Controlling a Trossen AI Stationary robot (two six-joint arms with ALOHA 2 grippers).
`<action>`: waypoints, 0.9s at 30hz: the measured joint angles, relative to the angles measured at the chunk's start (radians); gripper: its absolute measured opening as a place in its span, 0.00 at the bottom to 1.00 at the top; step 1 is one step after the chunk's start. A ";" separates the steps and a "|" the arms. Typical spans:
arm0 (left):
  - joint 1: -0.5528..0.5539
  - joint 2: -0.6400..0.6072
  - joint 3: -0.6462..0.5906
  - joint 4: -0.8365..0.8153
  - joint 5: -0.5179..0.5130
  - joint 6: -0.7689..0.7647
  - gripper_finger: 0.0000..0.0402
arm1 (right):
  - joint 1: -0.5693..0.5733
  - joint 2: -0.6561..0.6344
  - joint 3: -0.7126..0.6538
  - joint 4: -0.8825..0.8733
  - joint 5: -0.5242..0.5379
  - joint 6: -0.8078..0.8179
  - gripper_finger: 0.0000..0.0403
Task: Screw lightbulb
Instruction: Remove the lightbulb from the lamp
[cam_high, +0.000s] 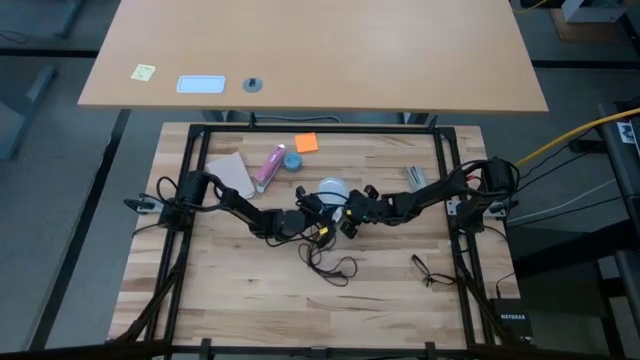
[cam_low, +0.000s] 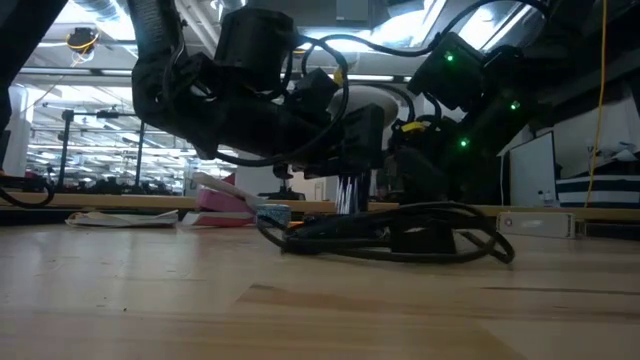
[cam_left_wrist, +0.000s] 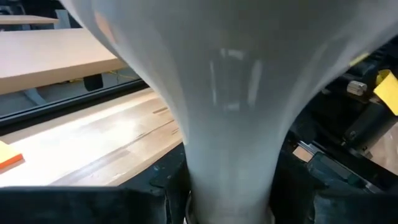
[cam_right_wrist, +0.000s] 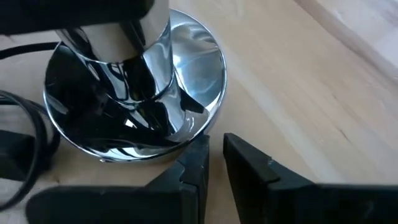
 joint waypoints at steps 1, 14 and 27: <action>0.000 0.000 0.000 0.000 0.000 -0.001 0.40 | 0.000 0.000 0.000 0.000 0.004 0.000 0.15; -0.026 0.004 -0.001 0.033 0.005 0.023 0.40 | -0.033 -0.019 0.005 0.009 0.085 -0.035 0.15; -0.029 0.003 -0.001 0.028 0.010 -0.008 0.40 | -0.165 -0.038 0.004 0.030 -0.088 -0.144 0.15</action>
